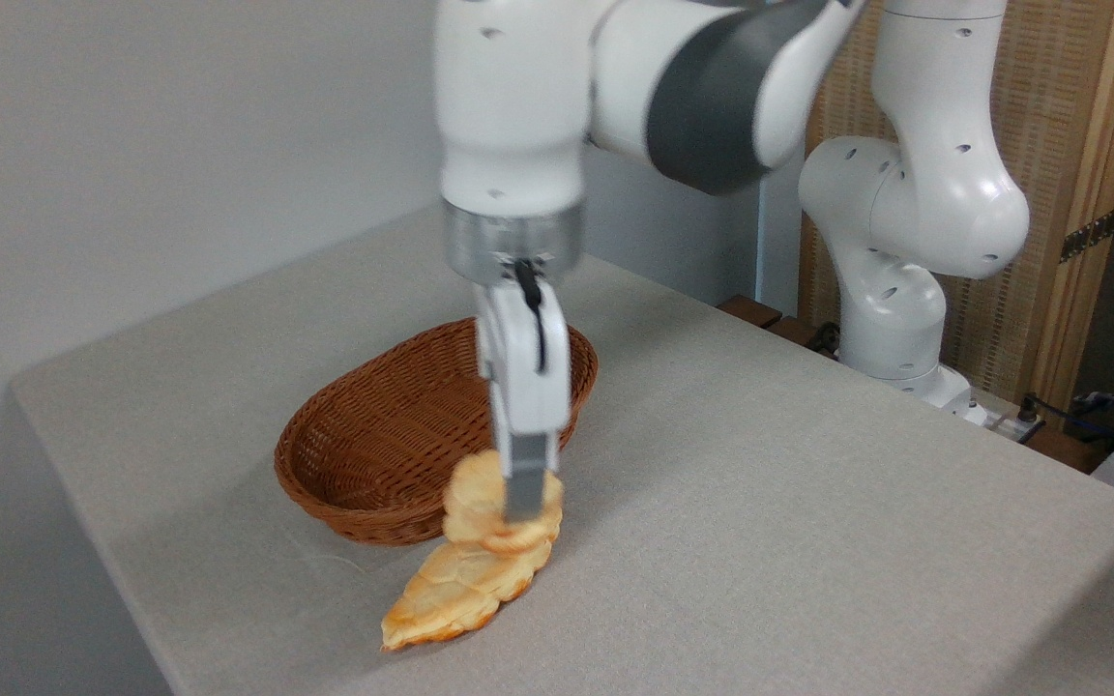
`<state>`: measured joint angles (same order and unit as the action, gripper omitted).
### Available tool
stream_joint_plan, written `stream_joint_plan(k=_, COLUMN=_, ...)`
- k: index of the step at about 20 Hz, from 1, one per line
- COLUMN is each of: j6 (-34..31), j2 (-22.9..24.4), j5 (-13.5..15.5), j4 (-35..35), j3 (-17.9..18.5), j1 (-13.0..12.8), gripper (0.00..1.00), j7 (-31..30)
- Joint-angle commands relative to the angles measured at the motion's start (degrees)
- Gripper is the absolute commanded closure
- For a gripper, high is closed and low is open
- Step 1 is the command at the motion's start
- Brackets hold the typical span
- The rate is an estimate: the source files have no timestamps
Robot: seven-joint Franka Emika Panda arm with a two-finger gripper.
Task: Put bread into the basket
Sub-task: 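Lift the round bun and carry it into the wicker basket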
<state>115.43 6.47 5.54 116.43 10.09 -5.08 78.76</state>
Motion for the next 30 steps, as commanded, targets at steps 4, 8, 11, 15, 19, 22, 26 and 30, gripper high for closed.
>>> stream_joint_plan(k=4, j6=0.5, j2=-0.1, j5=5.3, j4=-1.5, j3=-7.1, j1=-0.2, gripper=0.31, j7=-12.7)
stream_joint_plan(k=8, j6=0.8, j2=-0.6, j5=8.0, j4=-1.5, j3=-10.0, j1=-0.2, gripper=0.28, j7=-15.3)
stream_joint_plan(k=11, j6=2.8, j2=-1.4, j5=9.0, j4=-1.5, j3=-13.5, j1=-0.3, gripper=0.10, j7=-19.1)
stream_joint_plan(k=15, j6=4.0, j2=-1.7, j5=9.0, j4=-1.5, j3=-15.0, j1=-0.3, gripper=0.00, j7=-24.3)
stream_joint_plan(k=19, j6=3.9, j2=-1.7, j5=9.0, j4=-1.5, j3=-15.4, j1=-0.3, gripper=0.00, j7=-27.3)
stream_joint_plan(k=22, j6=3.9, j2=-1.7, j5=8.9, j4=-1.5, j3=-15.2, j1=-0.2, gripper=0.00, j7=-27.3)
stream_joint_plan(k=26, j6=3.9, j2=-1.7, j5=8.6, j4=-1.5, j3=-15.2, j1=-0.2, gripper=0.00, j7=-27.1)
stream_joint_plan(k=30, j6=3.8, j2=-1.4, j5=8.5, j4=-1.5, j3=-14.5, j1=0.2, gripper=0.00, j7=-27.3)
